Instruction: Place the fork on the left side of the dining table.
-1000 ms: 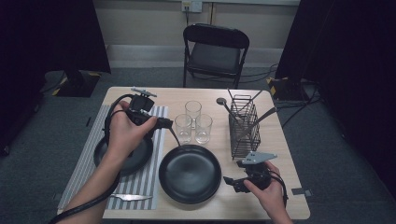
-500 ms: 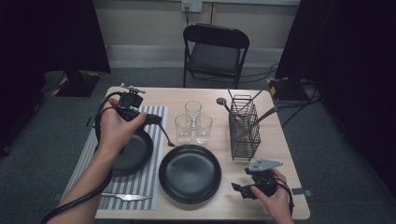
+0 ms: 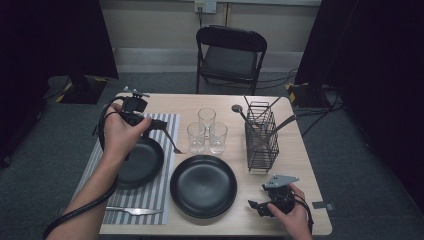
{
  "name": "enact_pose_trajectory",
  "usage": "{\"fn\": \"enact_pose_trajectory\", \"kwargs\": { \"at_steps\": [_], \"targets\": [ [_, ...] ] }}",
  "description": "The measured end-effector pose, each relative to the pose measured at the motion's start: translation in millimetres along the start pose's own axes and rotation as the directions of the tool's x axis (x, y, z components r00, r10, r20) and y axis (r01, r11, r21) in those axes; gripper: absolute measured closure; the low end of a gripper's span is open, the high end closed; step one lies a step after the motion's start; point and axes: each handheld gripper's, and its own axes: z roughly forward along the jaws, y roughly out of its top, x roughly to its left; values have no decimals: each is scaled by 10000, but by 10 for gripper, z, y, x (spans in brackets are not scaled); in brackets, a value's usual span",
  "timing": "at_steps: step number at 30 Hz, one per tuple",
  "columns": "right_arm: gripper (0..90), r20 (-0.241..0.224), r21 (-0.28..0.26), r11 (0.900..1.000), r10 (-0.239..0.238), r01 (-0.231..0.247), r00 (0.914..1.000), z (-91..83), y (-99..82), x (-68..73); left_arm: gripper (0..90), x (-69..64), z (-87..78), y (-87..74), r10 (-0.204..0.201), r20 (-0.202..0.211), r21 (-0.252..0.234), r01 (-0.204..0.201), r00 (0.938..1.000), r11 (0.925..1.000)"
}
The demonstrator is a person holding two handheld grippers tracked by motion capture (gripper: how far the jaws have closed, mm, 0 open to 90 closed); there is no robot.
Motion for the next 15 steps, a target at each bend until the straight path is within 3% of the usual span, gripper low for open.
{"fn": "enact_pose_trajectory", "kwargs": {
  "at_steps": [4,8,10,12,15],
  "targets": [
    [168,4,216,9998,6,-6,10000,31,-37,0,786,43,7,36,81,-147,-52,-81,9999,10000],
    [157,34,110,9999,-113,113,9999,37,-53,0,786,71,24,64,11,-197,-76,-13,9998,10000],
    [155,51,111,9997,-221,220,9997,40,-61,8,786,86,35,76,58,-246,-78,-59,9997,10000],
    [153,128,54,9981,-615,615,9980,47,-76,12,786,98,55,84,-4,-302,-93,1,9995,10000],
    [151,153,7,9978,-669,669,9976,46,-89,14,786,137,89,95,-16,-372,-20,16,9993,10000]
  ]
}}
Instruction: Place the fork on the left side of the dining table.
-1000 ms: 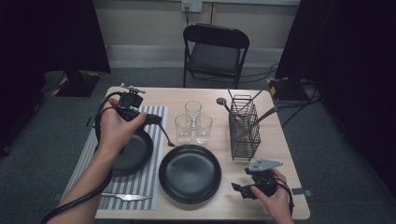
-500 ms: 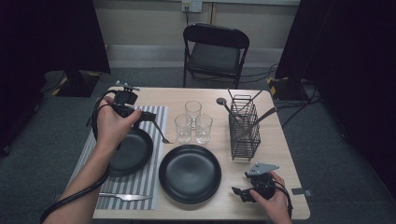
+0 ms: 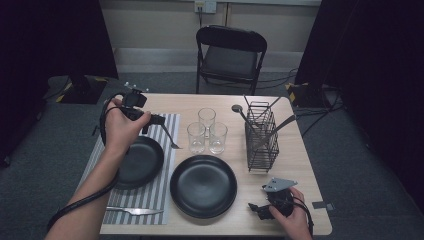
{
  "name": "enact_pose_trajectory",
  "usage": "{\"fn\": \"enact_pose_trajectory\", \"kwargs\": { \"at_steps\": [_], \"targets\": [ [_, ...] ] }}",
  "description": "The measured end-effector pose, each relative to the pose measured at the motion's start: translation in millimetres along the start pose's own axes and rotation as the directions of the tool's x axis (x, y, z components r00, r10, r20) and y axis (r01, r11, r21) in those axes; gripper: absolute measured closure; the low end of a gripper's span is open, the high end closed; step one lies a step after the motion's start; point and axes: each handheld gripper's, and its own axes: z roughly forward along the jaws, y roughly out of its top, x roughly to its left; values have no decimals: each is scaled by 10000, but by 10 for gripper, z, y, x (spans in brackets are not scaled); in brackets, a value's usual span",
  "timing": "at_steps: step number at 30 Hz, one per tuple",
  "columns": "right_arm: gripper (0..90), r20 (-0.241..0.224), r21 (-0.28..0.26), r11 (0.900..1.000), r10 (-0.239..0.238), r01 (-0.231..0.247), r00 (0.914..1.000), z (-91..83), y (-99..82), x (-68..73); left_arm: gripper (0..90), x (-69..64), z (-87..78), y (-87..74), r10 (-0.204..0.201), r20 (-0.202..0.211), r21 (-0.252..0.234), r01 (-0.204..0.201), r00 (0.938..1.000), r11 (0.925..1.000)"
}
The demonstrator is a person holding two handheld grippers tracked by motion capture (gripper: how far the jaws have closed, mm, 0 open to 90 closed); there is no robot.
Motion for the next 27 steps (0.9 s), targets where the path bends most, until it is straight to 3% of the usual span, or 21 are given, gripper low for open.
{"fn": "enact_pose_trajectory", "kwargs": {
  "at_steps": [14,27],
  "targets": [
    [140,80,-677,9977,70,-65,9999,8,-82,7,786,185,93,62,-210,-50,26,210,9998,9998],
    [138,140,-747,9972,70,-60,9999,11,-88,9,786,356,163,89,-350,-334,26,352,9988,9994]
  ]
}}
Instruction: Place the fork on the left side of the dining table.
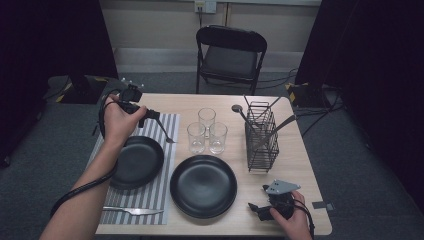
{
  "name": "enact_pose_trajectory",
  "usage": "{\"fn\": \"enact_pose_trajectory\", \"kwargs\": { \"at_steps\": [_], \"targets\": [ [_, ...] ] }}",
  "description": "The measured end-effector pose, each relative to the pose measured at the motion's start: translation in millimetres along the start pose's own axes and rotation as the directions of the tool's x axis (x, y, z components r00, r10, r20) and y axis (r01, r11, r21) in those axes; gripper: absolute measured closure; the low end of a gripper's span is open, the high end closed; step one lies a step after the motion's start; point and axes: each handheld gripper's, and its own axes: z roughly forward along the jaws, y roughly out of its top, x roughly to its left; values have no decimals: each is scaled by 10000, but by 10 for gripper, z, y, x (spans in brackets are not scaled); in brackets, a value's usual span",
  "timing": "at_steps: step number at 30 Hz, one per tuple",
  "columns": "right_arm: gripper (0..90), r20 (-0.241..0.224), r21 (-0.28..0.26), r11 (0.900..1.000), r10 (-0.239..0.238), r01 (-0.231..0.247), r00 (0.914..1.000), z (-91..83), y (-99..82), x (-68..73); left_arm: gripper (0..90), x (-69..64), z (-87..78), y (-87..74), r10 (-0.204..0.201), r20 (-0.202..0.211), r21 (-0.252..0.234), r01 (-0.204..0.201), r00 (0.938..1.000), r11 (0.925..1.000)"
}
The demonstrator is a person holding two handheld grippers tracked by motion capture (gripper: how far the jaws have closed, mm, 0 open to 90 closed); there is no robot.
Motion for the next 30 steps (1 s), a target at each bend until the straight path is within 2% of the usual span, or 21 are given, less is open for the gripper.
{"fn": "enact_pose_trajectory", "kwargs": {
  "at_steps": [6,9,28,30],
  "targets": [
    [138,-1,-12,10000,-6,6,10000,1,0,0,786,51,45,21,-154,-178,-30,154,9997,9999],
    [138,-20,-25,10000,-7,7,10000,1,-1,-1,786,75,64,34,-59,-332,62,61,9994,10000],
    [139,18,-37,10000,40,-40,10000,1,-2,5,786,207,172,111,-257,-580,57,261,9980,9996],
    [139,18,-38,10000,39,-39,10000,1,-2,5,786,223,191,112,-187,-631,116,195,9978,9997]
  ]
}}
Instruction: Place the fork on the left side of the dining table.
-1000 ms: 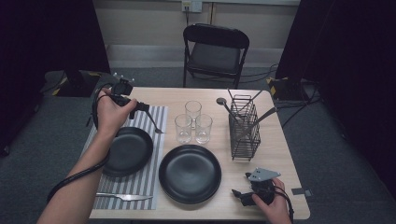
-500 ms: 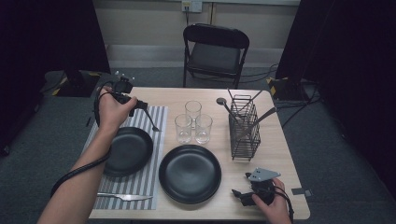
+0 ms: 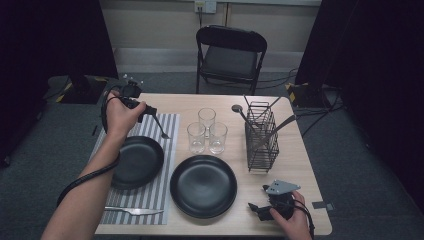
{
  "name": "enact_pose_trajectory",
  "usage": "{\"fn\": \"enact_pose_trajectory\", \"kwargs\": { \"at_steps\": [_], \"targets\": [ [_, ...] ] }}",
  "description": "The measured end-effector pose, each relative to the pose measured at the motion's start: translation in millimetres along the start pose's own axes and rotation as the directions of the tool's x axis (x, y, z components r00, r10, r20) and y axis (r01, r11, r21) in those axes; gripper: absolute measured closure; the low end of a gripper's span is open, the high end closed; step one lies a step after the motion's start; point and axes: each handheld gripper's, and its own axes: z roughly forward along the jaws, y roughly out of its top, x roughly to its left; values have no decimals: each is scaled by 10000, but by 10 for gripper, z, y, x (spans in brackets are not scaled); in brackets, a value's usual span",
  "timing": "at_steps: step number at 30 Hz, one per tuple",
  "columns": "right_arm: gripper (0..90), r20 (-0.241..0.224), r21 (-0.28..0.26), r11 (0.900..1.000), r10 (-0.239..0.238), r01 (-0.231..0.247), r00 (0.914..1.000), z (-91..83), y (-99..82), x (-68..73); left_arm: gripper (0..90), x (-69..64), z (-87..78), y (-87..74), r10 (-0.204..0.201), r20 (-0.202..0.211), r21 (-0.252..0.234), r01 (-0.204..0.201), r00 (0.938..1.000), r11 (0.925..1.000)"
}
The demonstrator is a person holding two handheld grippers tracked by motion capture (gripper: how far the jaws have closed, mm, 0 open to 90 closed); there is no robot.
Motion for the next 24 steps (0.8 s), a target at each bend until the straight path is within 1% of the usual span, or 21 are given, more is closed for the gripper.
{"fn": "enact_pose_trajectory", "kwargs": {
  "at_steps": [1,5,7,9,13,21,24],
  "targets": [
    [139,-1,3,10000,2,-2,10000,0,0,0,786,4,13,0,-63,14,-10,63,10000,10000],
    [139,-1,2,10000,0,0,10000,0,0,0,785,25,46,8,-29,-30,54,30,10000,10000],
    [139,0,-1,10000,-4,4,10000,0,0,0,786,36,64,15,-75,-6,-17,75,10000,10000],
    [139,2,2,10000,-1,1,10000,0,0,0,786,48,77,23,-13,-106,21,13,9999,10000],
    [139,1,-1,10000,-3,3,10000,0,0,0,786,64,110,39,-45,-182,8,45,9998,10000],
    [139,-7,1,10000,-8,8,10000,0,0,-1,785,66,186,66,71,-377,0,-71,9993,10000],
    [139,-3,0,10000,1,-1,10000,0,0,0,785,70,226,68,150,-450,70,-147,9989,9999]
  ]
}}
